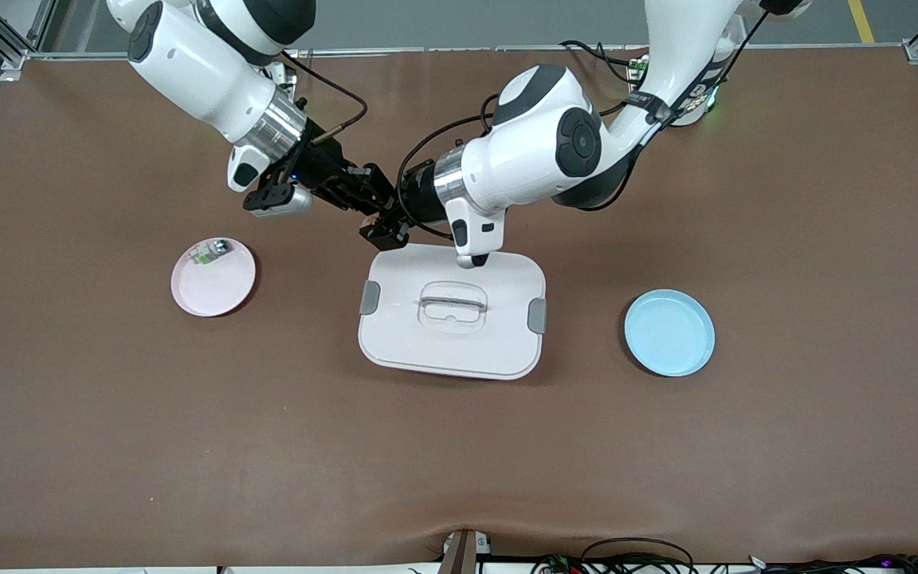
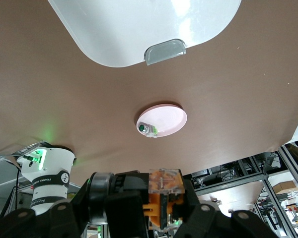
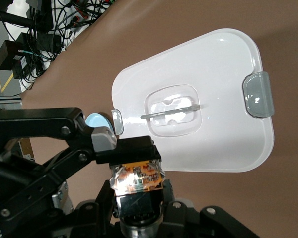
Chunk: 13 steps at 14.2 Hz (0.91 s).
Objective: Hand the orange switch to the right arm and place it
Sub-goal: 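Grasp the switch with the right gripper from the left gripper, then carry the switch with the right gripper while the left gripper withdraws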
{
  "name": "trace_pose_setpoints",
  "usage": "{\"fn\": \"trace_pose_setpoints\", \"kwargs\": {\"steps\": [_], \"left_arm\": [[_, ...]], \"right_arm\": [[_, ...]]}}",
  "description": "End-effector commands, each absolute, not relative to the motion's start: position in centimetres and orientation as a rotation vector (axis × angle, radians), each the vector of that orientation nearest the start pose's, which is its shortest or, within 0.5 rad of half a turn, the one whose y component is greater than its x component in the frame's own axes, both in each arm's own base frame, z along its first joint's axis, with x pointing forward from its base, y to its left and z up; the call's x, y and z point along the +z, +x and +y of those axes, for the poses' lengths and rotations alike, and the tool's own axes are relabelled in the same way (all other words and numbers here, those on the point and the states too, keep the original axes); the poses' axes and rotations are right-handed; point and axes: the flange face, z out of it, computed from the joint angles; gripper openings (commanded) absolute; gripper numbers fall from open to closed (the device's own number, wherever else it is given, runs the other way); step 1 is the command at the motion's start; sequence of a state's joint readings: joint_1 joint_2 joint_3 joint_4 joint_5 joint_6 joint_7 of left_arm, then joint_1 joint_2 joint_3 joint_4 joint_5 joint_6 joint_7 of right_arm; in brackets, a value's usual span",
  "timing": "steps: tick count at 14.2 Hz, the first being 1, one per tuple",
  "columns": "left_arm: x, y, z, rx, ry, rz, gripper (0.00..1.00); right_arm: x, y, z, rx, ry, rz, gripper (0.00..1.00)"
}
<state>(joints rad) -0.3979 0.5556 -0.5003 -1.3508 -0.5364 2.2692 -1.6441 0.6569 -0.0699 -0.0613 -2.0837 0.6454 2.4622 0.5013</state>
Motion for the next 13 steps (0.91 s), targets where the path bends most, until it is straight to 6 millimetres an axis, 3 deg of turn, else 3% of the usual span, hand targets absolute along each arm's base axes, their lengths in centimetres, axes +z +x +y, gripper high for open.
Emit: {"fn": "trace_pose_setpoints", "kwargs": {"steps": [1,4,7,10,13], "left_arm": [[50.1,51.6,-53.5,-0.724,2.040,1.298,1.00],[51.6,52.6,-51.9,-0.678,2.024,1.305,1.00],[54.4,55.5,-47.5,-0.508,2.030,1.311,1.00],[55.0,58.1,-43.6,-0.343,2.109,1.280,1.00],[55.6,59.3,-39.1,-0.177,2.326,1.182,1.00]], "right_arm": [[50.9,47.1,32.1,-0.131,-2.439,0.371,0.10],[50.9,47.2,31.7,-0.097,-2.449,0.369,0.10],[50.5,47.1,31.2,-0.077,-2.494,0.293,0.10],[49.7,48.0,27.8,-0.034,-2.585,0.144,0.11],[48.9,48.8,23.6,-0.025,-2.728,-0.113,0.11]]}}
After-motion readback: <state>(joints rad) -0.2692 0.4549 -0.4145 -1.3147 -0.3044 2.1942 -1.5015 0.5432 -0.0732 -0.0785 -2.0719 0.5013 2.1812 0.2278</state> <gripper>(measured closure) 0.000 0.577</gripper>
